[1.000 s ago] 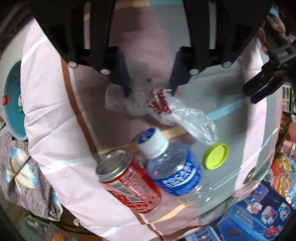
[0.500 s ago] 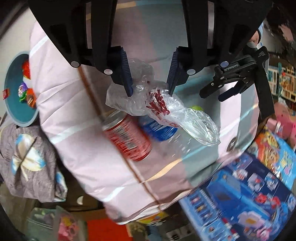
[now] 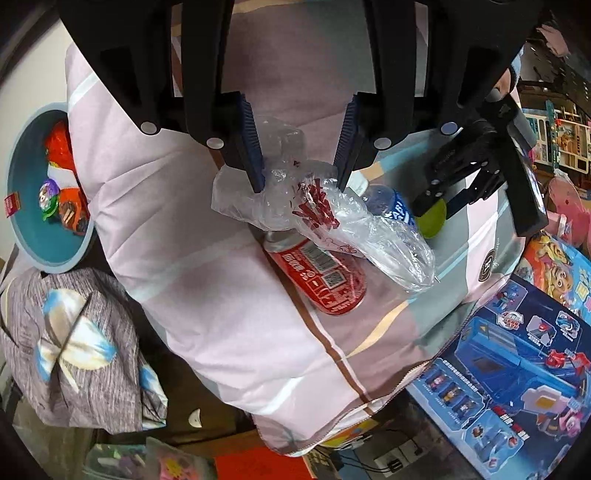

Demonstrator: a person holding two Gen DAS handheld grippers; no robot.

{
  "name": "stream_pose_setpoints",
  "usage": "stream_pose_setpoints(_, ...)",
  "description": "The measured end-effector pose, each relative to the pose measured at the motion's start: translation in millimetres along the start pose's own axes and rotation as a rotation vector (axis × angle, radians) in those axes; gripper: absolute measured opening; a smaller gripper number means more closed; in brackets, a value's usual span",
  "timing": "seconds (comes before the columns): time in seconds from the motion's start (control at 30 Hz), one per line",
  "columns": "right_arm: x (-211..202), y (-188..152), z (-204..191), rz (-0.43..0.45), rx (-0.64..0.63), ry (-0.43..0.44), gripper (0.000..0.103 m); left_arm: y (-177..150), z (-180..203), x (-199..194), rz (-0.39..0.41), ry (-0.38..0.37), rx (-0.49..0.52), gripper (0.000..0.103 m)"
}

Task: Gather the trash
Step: 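Grasp the clear plastic bag with the right tool while the left tool grasps the yellow-green cap, then carry the plastic bag and cap over the teal bucket and open both tools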

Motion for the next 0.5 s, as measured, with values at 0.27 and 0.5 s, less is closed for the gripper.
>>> stream_pose_setpoints(0.27,-8.2,-3.2,13.0,0.012,0.008,0.023,0.037,-12.1,-2.8,-29.2,-0.017,-0.078,-0.098,0.056)
stream_pose_setpoints(0.5,-26.2,-9.2,26.5,0.041,0.024,0.050,0.037,-15.4,32.6,-68.4,0.005,-0.135,-0.058,0.056)
Point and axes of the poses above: each gripper's, at about its wrist camera, not at the fingertips, and x roughly the way its jaws point, z to its right, y to its top, the point moved 10 cm from there along x, roughly the way its jaws point, and after that the axes turned 1 degree about y, right-handed, at the moved point
